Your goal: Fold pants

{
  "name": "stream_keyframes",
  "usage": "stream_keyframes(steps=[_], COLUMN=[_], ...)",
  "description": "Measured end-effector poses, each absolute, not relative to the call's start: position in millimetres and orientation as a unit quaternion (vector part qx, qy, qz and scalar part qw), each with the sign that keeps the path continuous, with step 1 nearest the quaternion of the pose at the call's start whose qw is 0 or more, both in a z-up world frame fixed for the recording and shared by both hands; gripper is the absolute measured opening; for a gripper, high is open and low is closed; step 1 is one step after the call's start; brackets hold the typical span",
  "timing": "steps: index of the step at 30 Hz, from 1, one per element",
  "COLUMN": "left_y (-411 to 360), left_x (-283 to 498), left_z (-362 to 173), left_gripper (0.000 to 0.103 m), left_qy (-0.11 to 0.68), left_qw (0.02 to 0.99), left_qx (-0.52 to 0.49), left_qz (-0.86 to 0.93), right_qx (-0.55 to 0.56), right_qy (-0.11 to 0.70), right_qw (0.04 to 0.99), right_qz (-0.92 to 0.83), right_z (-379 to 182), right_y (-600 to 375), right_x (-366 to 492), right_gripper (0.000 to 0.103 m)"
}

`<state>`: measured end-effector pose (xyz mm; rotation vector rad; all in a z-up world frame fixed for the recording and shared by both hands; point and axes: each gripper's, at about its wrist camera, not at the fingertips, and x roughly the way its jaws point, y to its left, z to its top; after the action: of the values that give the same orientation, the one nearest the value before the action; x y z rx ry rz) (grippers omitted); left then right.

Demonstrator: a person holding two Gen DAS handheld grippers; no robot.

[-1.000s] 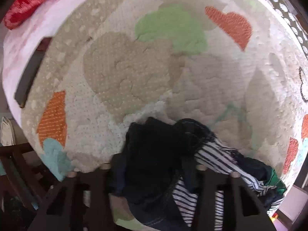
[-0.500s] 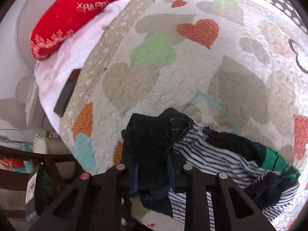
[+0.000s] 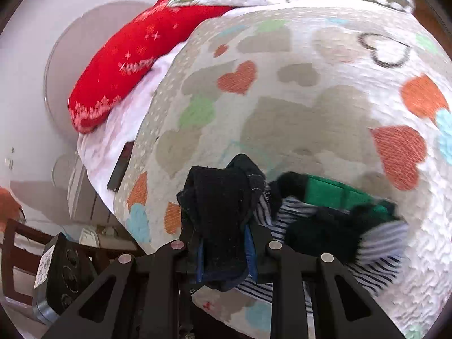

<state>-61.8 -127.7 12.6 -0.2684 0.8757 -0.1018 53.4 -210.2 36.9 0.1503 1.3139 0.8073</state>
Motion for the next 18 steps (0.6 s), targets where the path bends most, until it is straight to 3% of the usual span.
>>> stream_keyframes(steps=[6,8,13,18], left_y=[-162.3,-163.9,-148.3,-127.4], left_x=[-50.1,-54.7,-68.9,-63.7], left_z=[5.5,3.2,0.9,-1.6], left_gripper=[0.01,0.014,0.035,0.035], left_qy=[0.439,0.438,0.441,0.441], left_qw=[0.885,0.882,0.873,0.876], left_qx=[-0.127,-0.138,-0.171,-0.182], left_qz=[-0.092,-0.106,-0.121,-0.078], right_qx=[0.099,0.116,0.094,0.127], right_qy=[0.582,0.579,0.564,0.505], right_qw=[0.731,0.736,0.778,0.808], right_qz=[0.342,0.331,0.26,0.276], right_z=[31.6,23.6,11.0,46.0], right_y=[-266.5,-287.9,-329.3,-352.8], right_x=[54.6,55.8,55.6,44.2], right_gripper=[0.025,0.025,0.029,0.031])
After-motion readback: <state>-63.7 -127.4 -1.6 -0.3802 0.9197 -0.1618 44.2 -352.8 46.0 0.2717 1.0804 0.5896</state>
